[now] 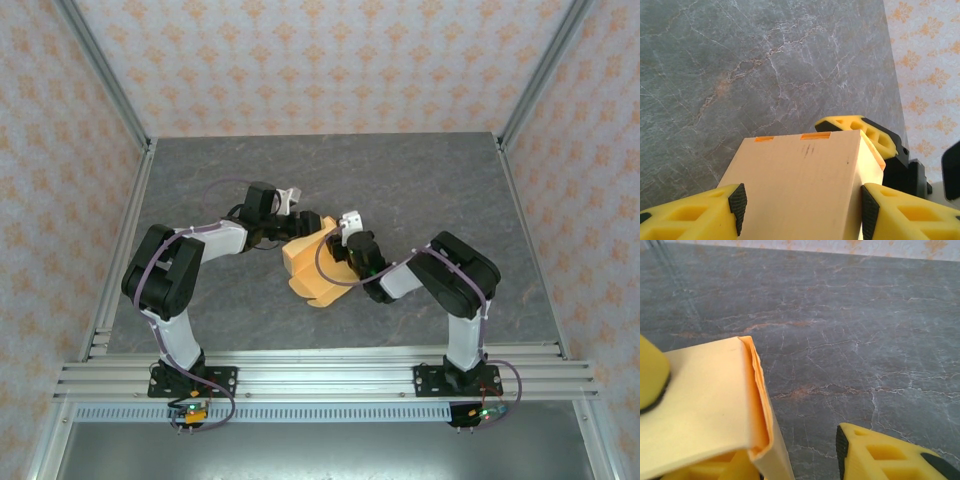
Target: Fold the paper box
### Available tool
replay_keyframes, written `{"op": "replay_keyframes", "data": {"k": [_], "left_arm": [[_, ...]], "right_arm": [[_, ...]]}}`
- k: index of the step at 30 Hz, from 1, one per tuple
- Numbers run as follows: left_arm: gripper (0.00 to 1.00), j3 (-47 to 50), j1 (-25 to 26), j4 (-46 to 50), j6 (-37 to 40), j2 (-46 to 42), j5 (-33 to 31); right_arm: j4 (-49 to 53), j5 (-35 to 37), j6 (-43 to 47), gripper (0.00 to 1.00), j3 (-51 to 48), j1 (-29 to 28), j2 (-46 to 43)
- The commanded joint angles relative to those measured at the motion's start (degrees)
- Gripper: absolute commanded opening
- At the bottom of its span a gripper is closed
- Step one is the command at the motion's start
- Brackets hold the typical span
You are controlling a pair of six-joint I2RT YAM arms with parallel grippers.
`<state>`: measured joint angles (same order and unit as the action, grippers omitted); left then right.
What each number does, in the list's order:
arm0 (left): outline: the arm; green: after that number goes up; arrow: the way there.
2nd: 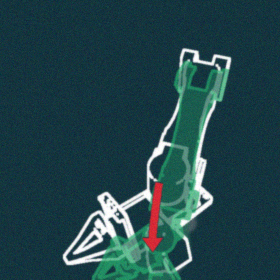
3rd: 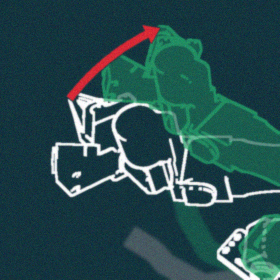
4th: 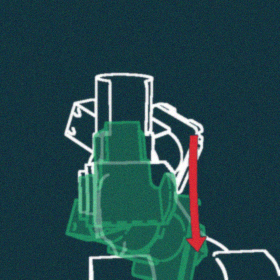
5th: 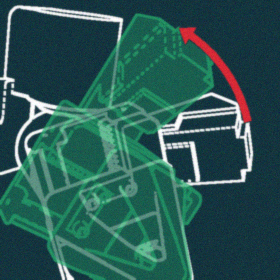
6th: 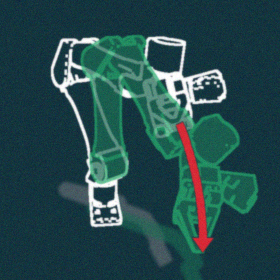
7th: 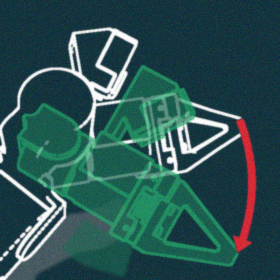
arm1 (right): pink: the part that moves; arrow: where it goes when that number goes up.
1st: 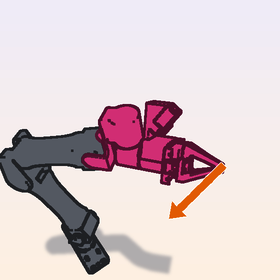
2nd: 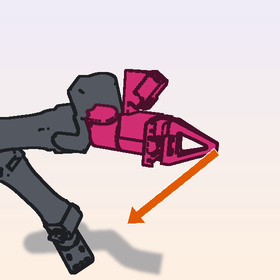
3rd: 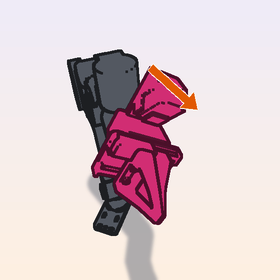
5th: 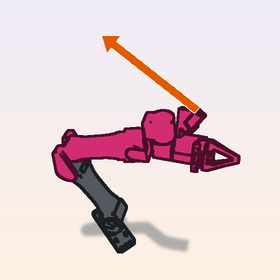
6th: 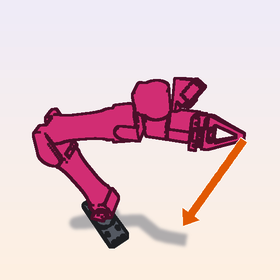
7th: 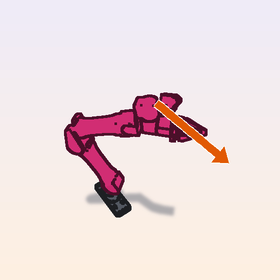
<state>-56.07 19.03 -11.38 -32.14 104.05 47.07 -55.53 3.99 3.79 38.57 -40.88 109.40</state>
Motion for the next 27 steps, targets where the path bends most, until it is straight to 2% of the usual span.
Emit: {"op": "replay_keyframes", "data": {"k": [1,8,15,21,25,27], "left_arm": [[0.62,2.5,-0.6,11.0,0.0,4.1,-5.4],[0.62,2.2,-0.5,10.9,-0.2,5.0,-5.0],[0.61,2.1,-0.4,10.7,-0.6,5.0,-4.7],[0.61,2.2,-0.1,9.9,-1.3,6.5,-4.5],[0.61,2.3,0.2,9.5,-1.5,7.0,-4.5],[0.61,2.3,0.3,9.4,-1.5,7.1,-4.5]], "right_arm": [[2.6,-1.7,0.8,0.42,2.6,0.3,2.1],[3.2,3.7,0.8,0.42,4.4,-0.8,5.2],[1.1,19.4,0.5,0.28,4.8,-2.3,7.9],[3.4,34.6,-0.2,0.28,7.0,-4.5,9.2],[3.8,38.1,-0.1,0.29,7.4,-5.0,9.5],[3.2,37.5,-0.1,0.3,6.9,-5.0,9.1]]}}
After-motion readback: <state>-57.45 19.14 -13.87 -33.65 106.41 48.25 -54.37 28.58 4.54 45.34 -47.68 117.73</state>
